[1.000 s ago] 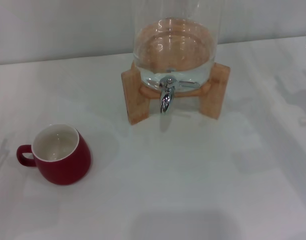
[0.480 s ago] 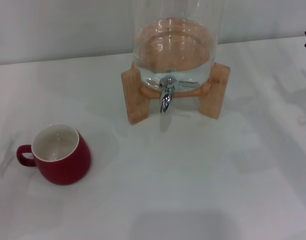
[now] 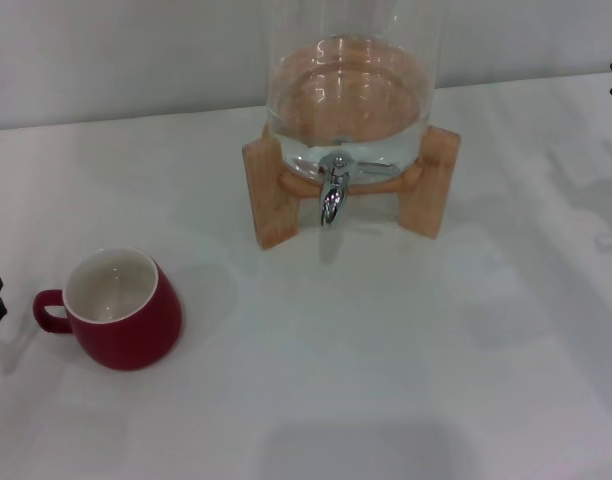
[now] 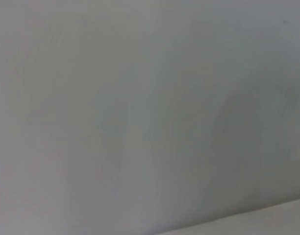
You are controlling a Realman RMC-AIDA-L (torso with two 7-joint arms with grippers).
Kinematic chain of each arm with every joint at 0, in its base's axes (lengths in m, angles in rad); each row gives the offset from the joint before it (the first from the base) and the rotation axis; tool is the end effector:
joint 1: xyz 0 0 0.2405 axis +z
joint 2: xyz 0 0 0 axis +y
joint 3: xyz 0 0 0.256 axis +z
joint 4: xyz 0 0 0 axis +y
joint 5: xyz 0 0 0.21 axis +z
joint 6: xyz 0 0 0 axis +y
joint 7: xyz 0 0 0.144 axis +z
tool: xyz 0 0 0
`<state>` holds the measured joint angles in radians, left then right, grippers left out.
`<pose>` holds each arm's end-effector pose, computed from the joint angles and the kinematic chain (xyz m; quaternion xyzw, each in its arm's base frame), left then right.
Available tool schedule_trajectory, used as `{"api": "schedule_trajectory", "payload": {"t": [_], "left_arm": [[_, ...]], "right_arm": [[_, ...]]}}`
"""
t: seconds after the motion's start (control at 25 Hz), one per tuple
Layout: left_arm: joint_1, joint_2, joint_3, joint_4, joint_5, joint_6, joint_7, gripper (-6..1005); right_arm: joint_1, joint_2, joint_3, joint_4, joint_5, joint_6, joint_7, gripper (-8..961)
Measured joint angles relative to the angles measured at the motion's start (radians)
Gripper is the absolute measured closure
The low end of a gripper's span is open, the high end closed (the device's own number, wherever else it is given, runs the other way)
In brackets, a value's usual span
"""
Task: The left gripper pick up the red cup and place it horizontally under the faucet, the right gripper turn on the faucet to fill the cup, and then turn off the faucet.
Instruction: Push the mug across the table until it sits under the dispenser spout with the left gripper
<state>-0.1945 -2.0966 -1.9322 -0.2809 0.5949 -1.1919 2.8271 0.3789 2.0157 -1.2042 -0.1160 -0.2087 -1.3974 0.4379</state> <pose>-0.3650 0.2700 -0.0053 -0.7615 -0.1943 -0.2497 0.5658 0.3486 0.3160 0.0655 -0.6327 0.2013 0.3991 0.6324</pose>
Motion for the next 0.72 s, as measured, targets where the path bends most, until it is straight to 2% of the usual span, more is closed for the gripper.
{"api": "schedule_trajectory", "payload": {"t": [0.72], "left_arm": [[0.036, -0.002, 0.061, 0.005, 0.0, -0.003, 0.0, 121]], "right_arm": [[-0.002, -0.002, -0.001, 0.008, 0.0, 0.0, 0.001, 84]]}}
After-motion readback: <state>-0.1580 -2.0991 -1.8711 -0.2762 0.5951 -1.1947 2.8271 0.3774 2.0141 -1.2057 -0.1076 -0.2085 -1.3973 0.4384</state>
